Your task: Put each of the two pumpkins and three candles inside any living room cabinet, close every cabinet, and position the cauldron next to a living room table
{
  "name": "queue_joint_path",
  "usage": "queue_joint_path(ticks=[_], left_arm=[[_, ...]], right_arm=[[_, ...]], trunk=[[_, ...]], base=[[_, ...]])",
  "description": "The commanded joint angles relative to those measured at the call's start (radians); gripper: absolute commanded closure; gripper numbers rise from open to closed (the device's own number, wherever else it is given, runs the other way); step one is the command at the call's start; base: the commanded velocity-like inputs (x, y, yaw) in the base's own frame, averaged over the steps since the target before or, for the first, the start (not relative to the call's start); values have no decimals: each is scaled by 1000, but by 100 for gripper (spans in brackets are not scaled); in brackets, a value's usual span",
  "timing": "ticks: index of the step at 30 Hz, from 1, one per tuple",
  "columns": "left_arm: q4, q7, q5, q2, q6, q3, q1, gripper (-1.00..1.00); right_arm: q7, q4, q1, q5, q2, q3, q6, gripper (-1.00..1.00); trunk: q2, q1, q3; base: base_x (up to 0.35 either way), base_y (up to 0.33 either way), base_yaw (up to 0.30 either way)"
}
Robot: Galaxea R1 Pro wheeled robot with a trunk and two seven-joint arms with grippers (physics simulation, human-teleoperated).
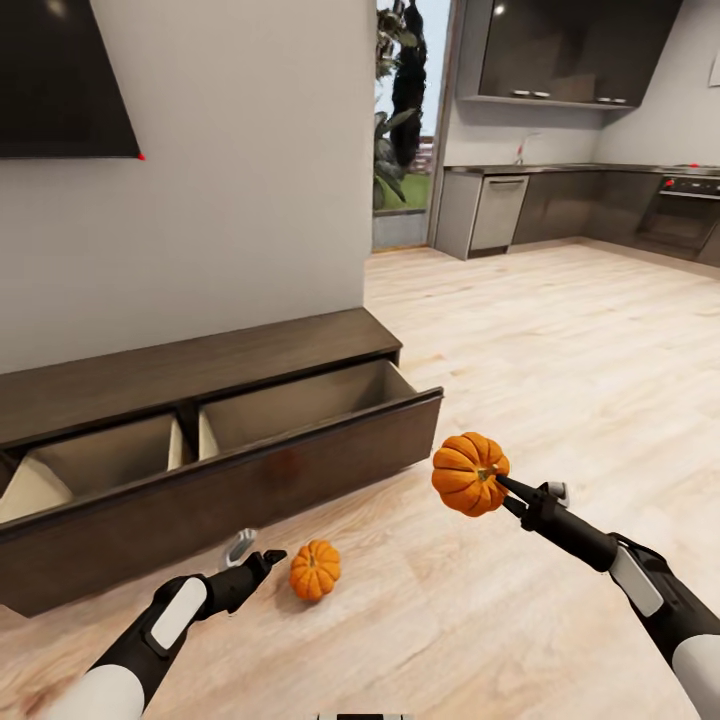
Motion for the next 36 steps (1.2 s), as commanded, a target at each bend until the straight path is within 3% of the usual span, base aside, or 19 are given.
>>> queue_joint_path(ticks=[1, 15, 26, 36], left_arm=[[0, -1, 5, 1, 1, -4, -1, -100], [5, -1, 5, 1, -1, -1, 0, -100], [-3, -1, 7, 0, -1, 1, 0, -100], [-4, -1, 8, 2, 0, 1, 0, -100]], right_arm=[[1, -1, -1, -6, 0, -1, 11, 100], [2, -1, -1, -7, -1, -1, 9, 100], [2, 1, -1, -7, -2, -1, 9, 100], [3, 4, -1, -7, -3, -2, 6, 100]], trunk=[[0, 0, -1], [0, 0, -1], [0, 0, -1], [-3, 5, -39]], base=[[285, 159, 0], [167, 71, 0], [16, 0, 0], [0, 0, 0]])
